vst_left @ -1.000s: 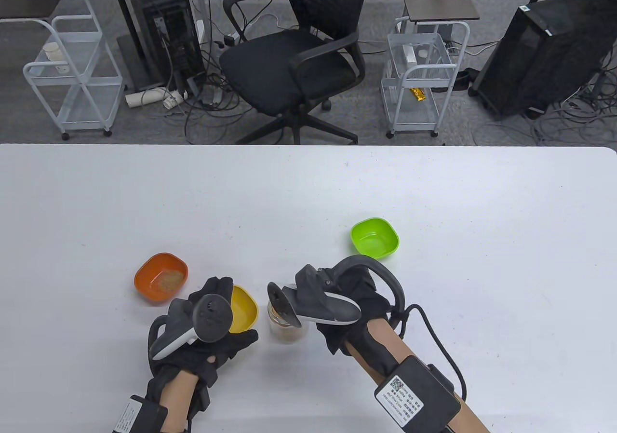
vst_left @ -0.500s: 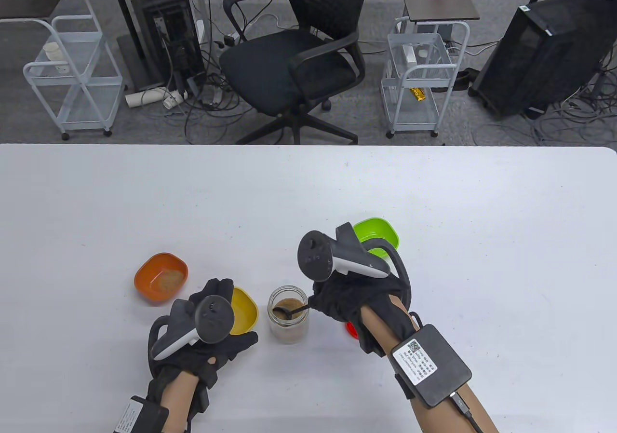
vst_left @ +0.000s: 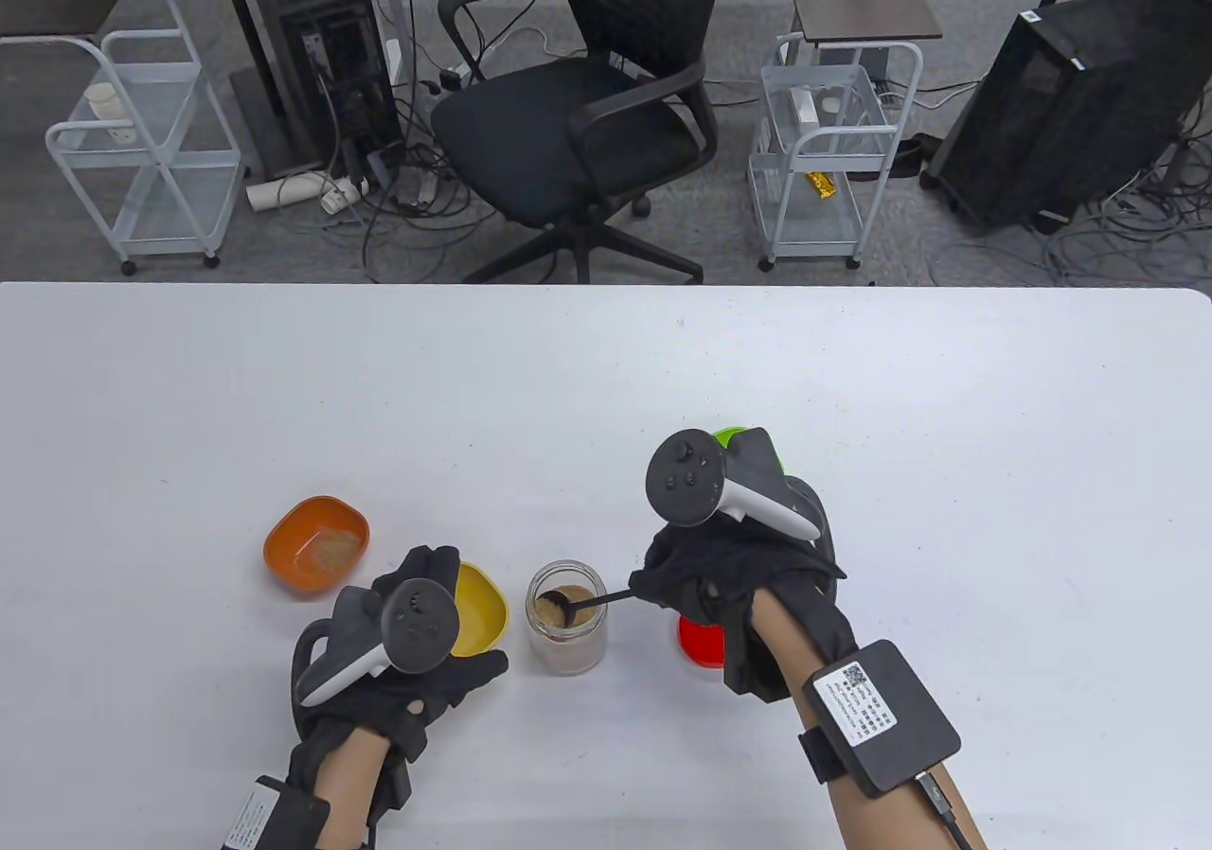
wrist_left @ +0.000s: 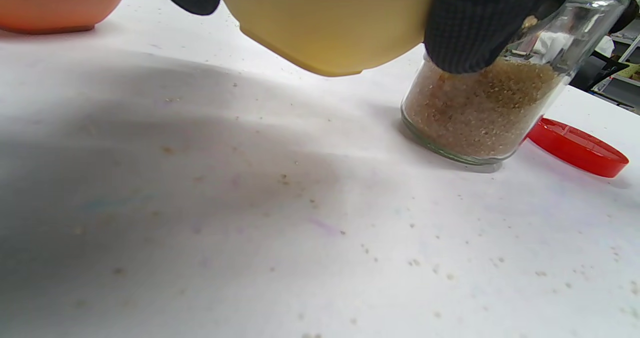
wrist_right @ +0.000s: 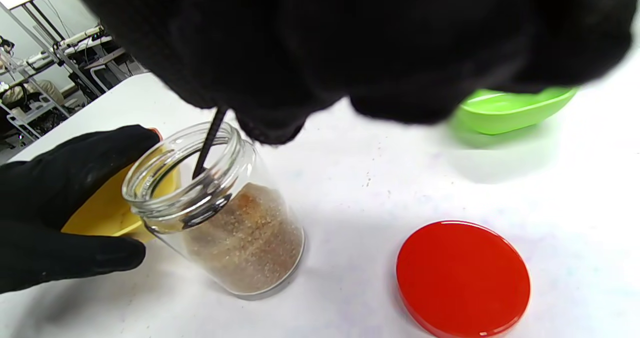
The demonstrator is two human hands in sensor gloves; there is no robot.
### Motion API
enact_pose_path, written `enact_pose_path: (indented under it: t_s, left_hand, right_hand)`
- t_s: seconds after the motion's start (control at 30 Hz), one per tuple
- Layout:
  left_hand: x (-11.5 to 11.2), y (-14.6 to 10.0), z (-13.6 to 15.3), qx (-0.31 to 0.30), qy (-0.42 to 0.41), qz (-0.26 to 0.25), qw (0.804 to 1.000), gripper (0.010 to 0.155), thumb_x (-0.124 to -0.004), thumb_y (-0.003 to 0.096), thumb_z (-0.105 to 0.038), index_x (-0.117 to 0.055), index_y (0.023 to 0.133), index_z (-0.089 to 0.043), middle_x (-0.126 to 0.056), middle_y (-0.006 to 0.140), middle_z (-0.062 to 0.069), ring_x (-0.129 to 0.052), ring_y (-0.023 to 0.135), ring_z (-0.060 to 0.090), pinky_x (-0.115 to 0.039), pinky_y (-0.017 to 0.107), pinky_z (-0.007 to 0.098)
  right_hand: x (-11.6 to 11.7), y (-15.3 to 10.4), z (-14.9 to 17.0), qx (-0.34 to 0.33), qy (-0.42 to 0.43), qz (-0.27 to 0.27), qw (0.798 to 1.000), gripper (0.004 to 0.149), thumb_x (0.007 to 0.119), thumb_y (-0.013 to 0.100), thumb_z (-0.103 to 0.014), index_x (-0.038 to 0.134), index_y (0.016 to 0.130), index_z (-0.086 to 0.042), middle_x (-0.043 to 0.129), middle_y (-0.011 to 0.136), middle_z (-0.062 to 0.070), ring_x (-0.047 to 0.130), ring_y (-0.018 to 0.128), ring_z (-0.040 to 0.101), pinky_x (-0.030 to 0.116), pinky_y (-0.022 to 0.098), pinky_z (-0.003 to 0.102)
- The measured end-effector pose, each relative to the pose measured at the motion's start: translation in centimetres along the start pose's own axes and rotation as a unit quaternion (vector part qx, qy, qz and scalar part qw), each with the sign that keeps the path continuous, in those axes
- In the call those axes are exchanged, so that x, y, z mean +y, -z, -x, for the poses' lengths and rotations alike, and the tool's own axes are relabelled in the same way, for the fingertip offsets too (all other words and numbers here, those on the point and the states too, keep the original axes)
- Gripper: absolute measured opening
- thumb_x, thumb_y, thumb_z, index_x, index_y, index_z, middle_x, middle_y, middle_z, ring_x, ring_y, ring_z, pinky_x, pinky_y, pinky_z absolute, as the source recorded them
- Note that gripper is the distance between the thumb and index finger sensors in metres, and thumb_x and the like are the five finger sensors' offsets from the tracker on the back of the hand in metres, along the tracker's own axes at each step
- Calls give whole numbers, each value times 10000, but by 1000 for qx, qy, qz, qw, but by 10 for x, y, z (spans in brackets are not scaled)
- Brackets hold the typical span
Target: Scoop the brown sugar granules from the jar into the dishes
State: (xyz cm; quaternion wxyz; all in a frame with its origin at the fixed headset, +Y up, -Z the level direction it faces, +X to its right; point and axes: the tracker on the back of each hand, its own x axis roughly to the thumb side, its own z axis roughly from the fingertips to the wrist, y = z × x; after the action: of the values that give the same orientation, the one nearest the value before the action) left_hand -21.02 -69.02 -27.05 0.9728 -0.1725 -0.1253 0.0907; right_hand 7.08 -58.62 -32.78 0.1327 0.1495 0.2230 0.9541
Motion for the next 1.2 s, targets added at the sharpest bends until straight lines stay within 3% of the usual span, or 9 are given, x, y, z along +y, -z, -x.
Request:
enact_pose_path:
  t_s: [0.7, 0.93, 1.2]
  left_hand:
    - [6, -3, 6, -20, -33, -9, 999, 1152, -837, 542, -651, -154, 1183, 20, -209, 1231, 322, -402, 1091, 550, -570, 831, 570]
    - [9, -5, 8, -26, -46, -13, 999, 1171, -845, 534, -655, -166, 1177, 49, -235, 1225, 341, -426, 1086, 551, -585, 827, 565]
    - [10, -7, 10, -29, -52, -13, 998, 1173, -847, 529, -661, -178, 1179, 50, -254, 1229, 340, -441, 1089, 548, -590, 827, 562]
  right_hand:
    - [-12, -37, 35, 6, 108, 47, 993, 378, 833, 513, -459, 965, 746, -193, 1018, 288, -99, 1003, 95, 138, 936, 273, 401]
    - [-8, -31, 17, -21, 119, 65, 991, 378, 831, 513, -461, 958, 756, -201, 1021, 301, -103, 1007, 106, 137, 936, 282, 399]
    - [8, -17, -17, -50, 56, 114, 991, 374, 832, 505, -467, 948, 766, -226, 1028, 329, -102, 1017, 135, 139, 936, 307, 397]
